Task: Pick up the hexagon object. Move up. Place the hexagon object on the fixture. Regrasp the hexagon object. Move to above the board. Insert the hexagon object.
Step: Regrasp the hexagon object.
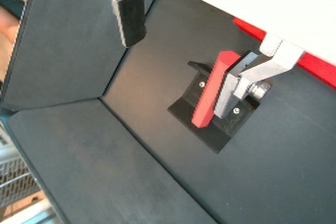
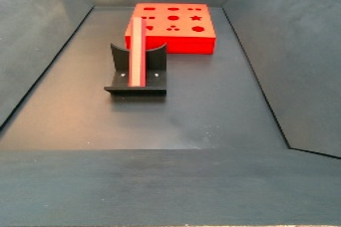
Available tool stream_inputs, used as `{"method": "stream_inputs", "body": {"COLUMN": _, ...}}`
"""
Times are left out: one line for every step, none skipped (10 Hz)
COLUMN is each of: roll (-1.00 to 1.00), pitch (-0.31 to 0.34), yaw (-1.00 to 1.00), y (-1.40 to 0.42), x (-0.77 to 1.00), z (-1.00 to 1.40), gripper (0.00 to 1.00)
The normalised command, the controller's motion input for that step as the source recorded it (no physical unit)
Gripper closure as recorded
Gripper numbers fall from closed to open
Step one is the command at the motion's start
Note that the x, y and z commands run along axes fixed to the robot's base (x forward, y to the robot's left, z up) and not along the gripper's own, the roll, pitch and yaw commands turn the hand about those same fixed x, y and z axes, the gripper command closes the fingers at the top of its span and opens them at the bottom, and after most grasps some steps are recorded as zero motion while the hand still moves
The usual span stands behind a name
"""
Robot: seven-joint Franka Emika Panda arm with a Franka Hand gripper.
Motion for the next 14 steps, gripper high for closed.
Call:
{"method": "stream_inputs", "body": {"roll": 0.18, "pitch": 0.039, "yaw": 0.23, "y": -0.04, "x": 0.09, "z": 0.0, "gripper": 0.0}}
{"method": "stream_inputs", "body": {"roll": 0.17, "pitch": 0.015, "yaw": 0.22, "y": -0.05, "x": 0.08, "z": -0.01, "gripper": 0.0}}
{"method": "stream_inputs", "body": {"roll": 0.15, "pitch": 0.045, "yaw": 0.18, "y": 0.04, "x": 0.03, "z": -1.0, "gripper": 0.0}}
{"method": "stream_inputs", "body": {"roll": 0.15, "pitch": 0.038, "yaw": 0.17, "y": 0.04, "x": 0.03, "z": -1.0, "gripper": 0.0}}
{"method": "stream_inputs", "body": {"roll": 0.13, "pitch": -0.013, "yaw": 0.15, "y": 0.04, "x": 0.05, "z": -1.0, "gripper": 0.0}}
{"method": "stream_inputs", "body": {"roll": 0.11, "pitch": -0.047, "yaw": 0.13, "y": 0.04, "x": 0.06, "z": -1.0, "gripper": 0.0}}
{"method": "stream_inputs", "body": {"roll": 0.09, "pitch": -0.074, "yaw": 0.11, "y": 0.04, "x": 0.07, "z": -1.0, "gripper": 0.0}}
{"method": "stream_inputs", "body": {"roll": 0.08, "pitch": -0.085, "yaw": 0.09, "y": 0.03, "x": 0.07, "z": -1.0, "gripper": 0.0}}
{"method": "stream_inputs", "body": {"roll": 0.08, "pitch": -0.094, "yaw": 0.05, "y": 0.03, "x": 0.08, "z": -1.0, "gripper": 0.0}}
{"method": "stream_inputs", "body": {"roll": 0.08, "pitch": -0.096, "yaw": 0.03, "y": 0.03, "x": 0.09, "z": -1.0, "gripper": 0.0}}
{"method": "stream_inputs", "body": {"roll": 0.08, "pitch": -0.085, "yaw": 0.0, "y": 0.02, "x": 0.1, "z": -1.0, "gripper": 0.0}}
{"method": "stream_inputs", "body": {"roll": 0.08, "pitch": -0.065, "yaw": -0.01, "y": 0.01, "x": 0.11, "z": -0.96, "gripper": 0.0}}
{"method": "stream_inputs", "body": {"roll": 0.08, "pitch": -0.044, "yaw": -0.02, "y": 0.01, "x": 0.1, "z": -0.79, "gripper": 0.0}}
{"method": "stream_inputs", "body": {"roll": 0.08, "pitch": -0.023, "yaw": -0.02, "y": 0.0, "x": 0.1, "z": -0.63, "gripper": 0.0}}
